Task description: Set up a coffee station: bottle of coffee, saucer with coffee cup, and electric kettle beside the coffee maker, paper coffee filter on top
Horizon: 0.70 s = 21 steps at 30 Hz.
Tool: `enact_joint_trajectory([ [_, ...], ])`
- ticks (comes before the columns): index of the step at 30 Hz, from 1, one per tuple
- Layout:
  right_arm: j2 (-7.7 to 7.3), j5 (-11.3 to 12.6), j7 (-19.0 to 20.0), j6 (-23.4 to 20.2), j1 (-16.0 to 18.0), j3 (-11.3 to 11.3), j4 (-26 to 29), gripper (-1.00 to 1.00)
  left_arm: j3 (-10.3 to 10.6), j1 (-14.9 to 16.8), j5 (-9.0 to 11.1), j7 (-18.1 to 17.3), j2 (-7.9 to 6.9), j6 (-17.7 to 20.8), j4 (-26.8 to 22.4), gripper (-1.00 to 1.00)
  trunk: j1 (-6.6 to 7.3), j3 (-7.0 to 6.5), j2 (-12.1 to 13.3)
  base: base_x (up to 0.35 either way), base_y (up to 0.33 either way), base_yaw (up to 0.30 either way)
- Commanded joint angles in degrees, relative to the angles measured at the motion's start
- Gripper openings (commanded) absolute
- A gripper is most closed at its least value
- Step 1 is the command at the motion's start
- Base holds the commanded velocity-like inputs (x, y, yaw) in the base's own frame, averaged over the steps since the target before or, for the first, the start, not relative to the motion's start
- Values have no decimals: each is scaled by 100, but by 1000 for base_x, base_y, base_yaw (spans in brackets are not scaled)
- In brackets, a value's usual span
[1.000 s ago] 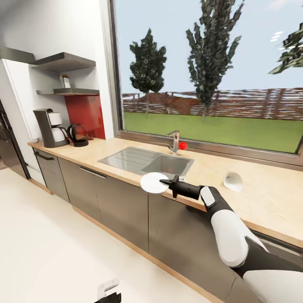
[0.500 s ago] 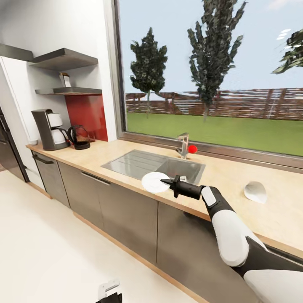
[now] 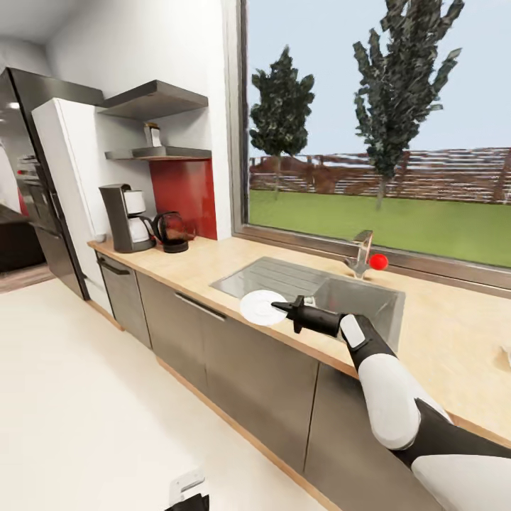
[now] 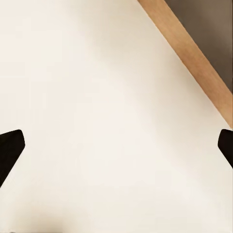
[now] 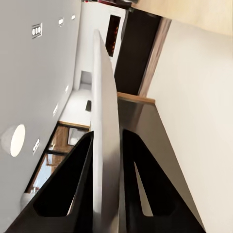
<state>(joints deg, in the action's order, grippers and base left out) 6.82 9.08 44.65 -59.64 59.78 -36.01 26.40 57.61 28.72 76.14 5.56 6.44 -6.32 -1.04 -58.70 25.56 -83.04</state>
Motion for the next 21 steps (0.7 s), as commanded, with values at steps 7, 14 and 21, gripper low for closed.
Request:
enact_joint_trajectory([
  [7,-11,3,9,-36,7,-40,12,-100,48,2,26,33,6,-9,-2,100,-3,6,-4,253,206,281],
  [14,-25,1,9,-36,-1,-39,11,-100,48,2,25,33,6,-9,-2,100,-3,-5,-4,253,206,280],
  [21,-29,2,9,-36,-1,-38,14,-100,48,2,24,33,6,-9,-2,100,-3,-6,-4,253,206,266],
])
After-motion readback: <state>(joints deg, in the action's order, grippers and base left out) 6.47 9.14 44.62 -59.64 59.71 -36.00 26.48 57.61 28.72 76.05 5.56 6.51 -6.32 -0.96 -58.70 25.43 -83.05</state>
